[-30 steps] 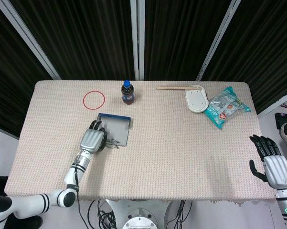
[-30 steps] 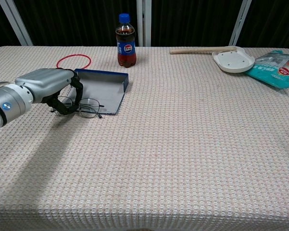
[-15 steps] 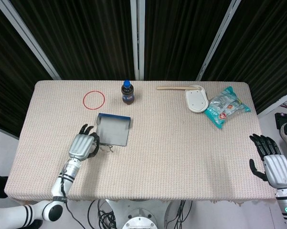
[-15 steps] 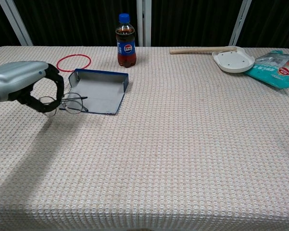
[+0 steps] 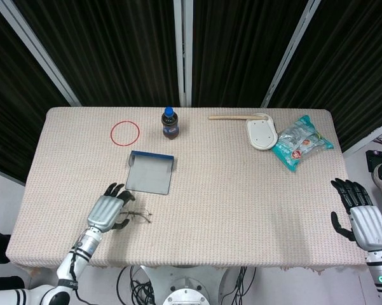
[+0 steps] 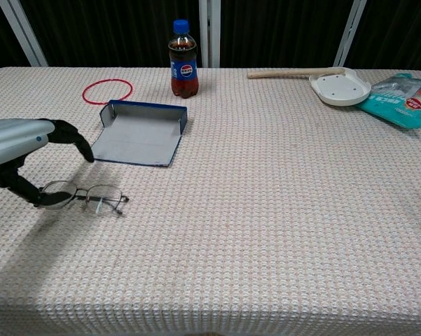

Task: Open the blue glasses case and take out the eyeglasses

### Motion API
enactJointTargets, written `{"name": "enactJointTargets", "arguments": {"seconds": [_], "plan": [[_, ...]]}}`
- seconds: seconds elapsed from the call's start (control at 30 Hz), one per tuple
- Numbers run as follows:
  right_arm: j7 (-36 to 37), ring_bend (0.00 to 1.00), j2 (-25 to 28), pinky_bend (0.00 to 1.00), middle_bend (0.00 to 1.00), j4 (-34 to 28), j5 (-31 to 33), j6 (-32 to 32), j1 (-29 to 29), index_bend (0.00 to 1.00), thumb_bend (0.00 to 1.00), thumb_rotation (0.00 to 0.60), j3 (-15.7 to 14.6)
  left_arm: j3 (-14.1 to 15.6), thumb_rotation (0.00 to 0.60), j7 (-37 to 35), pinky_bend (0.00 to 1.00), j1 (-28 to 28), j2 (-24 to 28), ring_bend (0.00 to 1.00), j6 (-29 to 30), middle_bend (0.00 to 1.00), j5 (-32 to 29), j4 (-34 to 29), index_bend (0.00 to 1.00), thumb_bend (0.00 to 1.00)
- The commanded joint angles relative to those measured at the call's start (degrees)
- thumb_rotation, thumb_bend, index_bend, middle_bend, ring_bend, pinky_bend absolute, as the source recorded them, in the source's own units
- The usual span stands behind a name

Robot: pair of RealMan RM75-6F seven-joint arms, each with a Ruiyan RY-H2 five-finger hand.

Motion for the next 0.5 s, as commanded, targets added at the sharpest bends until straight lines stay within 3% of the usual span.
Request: {"name": "enactJointTargets", "arguments": {"seconds": [0.03, 0.17, 0.33, 0.5], "plan": [[-0.1, 0.0, 0.29, 0.0, 0.08, -0.22, 0.23, 0.18, -0.14, 0.0, 0.48, 0.6, 0.12, -0.86, 0.6, -1.67, 0.0, 0.73, 0.78, 0.0, 2.11, 0.11, 1.96, -0.29, 0.04, 0.07], [0.17, 0.0, 0.84, 0.0, 0.08, -0.34, 0.72, 0.07, -0.22, 0.0, 0.48, 0.6, 0.28, -2.95, 0.6, -3.88, 0.0, 2.99, 3.38, 0.0, 7.93, 0.12, 3.95, -0.01, 0.07, 0.07], [1.17, 0.0, 1.73, 0.0, 0.08, -0.06, 1.71, -0.64, -0.18, 0.0, 0.48, 0.6, 0.54, -6.31, 0.6, -7.81, 0.0, 7.82, 7.1, 0.0, 17.91, 0.14, 4.89, 6.3, 0.17, 0.07], [1.89, 0.0, 2.17, 0.0, 0.08, 0.19, 2.7, -0.72, -0.41, 0.0, 0.49, 0.6, 0.93, -5.23, 0.6, -13.44, 0.0, 13.19, 12.42, 0.0, 21.46, 0.15, 5.14, 11.28, 0.18, 0.07]]}}
